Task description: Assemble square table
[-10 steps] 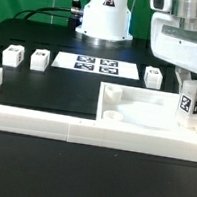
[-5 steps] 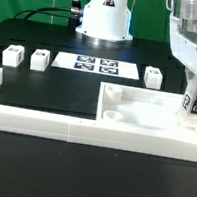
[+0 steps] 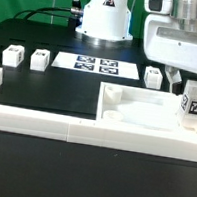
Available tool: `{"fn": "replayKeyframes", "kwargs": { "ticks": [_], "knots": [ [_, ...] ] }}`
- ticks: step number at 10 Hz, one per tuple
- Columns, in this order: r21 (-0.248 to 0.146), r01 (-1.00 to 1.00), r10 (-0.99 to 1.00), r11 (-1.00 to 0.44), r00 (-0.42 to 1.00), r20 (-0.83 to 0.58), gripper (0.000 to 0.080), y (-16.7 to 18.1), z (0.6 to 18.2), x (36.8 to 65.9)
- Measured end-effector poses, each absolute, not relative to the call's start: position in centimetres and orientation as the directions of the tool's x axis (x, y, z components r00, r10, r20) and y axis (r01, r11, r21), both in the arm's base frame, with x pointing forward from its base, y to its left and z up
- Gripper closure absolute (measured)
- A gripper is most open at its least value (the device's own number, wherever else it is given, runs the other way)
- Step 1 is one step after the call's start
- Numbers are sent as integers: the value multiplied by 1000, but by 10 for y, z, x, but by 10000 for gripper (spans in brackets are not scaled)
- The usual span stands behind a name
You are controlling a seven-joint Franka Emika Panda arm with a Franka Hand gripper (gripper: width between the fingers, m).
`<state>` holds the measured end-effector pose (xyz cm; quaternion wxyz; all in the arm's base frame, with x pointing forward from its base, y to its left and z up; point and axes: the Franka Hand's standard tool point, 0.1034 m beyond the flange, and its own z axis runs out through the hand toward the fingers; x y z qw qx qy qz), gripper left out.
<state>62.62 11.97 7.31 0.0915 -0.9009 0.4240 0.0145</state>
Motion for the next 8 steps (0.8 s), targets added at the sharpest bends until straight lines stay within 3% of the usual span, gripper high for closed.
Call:
{"fn": "replayKeyframes", "kwargs": {
  "ticks": [3,5,8],
  "knots": [
    [-172,-595,-594,-785,802,-64,151,119,73,626],
    [-128,-293,-294,-947,956,-14,151,116,77,627],
    [-106,-2,-9,-994,998,63,151,114,75,632]
  ]
}}
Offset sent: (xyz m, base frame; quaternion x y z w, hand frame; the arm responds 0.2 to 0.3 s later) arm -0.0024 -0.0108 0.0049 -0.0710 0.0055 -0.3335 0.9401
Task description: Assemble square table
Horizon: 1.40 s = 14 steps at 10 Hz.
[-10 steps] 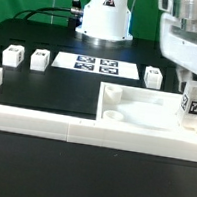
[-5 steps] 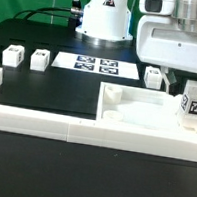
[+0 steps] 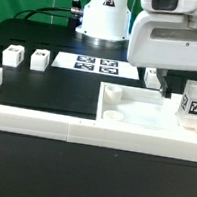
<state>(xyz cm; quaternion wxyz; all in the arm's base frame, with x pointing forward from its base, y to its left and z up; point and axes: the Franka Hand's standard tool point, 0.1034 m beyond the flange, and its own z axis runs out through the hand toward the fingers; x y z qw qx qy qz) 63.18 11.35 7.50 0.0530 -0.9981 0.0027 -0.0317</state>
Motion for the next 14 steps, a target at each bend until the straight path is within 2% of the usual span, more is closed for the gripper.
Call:
{"fn": "replayKeyframes", "kwargs": {
  "ticks": [1,3,4,5,8,10,12,14],
  "knots": [
    [-113,-67,-73,-991,996,54,151,114,75,632],
    [-116,-94,-100,-989,994,51,418,114,75,632],
    [-119,-155,-161,-981,986,44,418,115,75,631],
    [-122,-232,-238,-965,971,34,510,114,75,632],
    [-130,-427,-431,-895,902,8,509,113,75,632],
    [-120,-714,-717,-689,697,-32,509,112,75,632],
    [-107,-888,-887,-447,455,-73,509,112,73,630],
    [-91,-977,-971,-193,204,-124,508,111,73,630]
  ]
}}
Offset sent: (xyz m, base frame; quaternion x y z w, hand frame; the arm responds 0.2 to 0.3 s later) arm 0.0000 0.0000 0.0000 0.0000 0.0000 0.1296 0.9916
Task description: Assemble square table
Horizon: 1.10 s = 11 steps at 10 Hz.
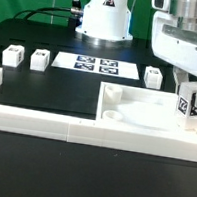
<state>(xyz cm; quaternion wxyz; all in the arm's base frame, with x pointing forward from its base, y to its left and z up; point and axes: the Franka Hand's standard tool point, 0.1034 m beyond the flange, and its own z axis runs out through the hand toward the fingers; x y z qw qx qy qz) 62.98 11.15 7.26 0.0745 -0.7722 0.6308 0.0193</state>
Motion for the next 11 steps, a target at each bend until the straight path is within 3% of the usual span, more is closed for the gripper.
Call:
{"fn": "replayKeyframes", "kwargs": {
  "ticks": [1,3,4,5,6,9,11],
  "knots": [
    [-87,-982,-976,-169,179,-124,508,113,72,629],
    [-99,-959,-955,-265,276,-113,503,114,72,629],
    [-121,-918,-917,-378,389,-91,293,117,71,628],
    [-131,-840,-841,-526,537,-69,293,119,71,628],
    [-128,-743,-745,-656,666,-45,180,120,72,628],
    [-133,-623,-627,-771,779,-21,151,119,71,628],
    [-100,-324,-328,-941,944,23,151,117,69,626]
  ]
}}
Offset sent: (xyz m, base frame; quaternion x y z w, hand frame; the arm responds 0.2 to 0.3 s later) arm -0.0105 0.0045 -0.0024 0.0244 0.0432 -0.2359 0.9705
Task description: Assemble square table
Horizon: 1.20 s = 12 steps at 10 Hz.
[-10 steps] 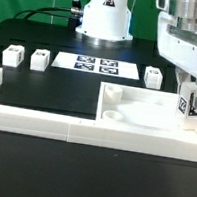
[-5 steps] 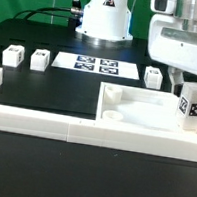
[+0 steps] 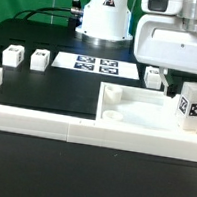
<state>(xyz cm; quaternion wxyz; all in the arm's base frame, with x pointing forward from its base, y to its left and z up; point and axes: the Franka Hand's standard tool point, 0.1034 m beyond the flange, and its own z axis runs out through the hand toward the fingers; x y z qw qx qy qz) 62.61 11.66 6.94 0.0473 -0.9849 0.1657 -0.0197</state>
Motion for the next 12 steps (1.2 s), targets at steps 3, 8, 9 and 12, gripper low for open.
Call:
{"fn": "replayKeyframes", "kwargs": {
  "ticks": [3,8,9,12],
  "knots": [
    [-59,74,70,-996,995,64,151,120,72,627],
    [-76,-132,-136,-988,990,48,508,121,71,626],
    [-81,-189,-193,-979,980,44,508,121,71,627],
    [-99,-596,-600,-797,800,6,508,121,72,627]
  ]
}}
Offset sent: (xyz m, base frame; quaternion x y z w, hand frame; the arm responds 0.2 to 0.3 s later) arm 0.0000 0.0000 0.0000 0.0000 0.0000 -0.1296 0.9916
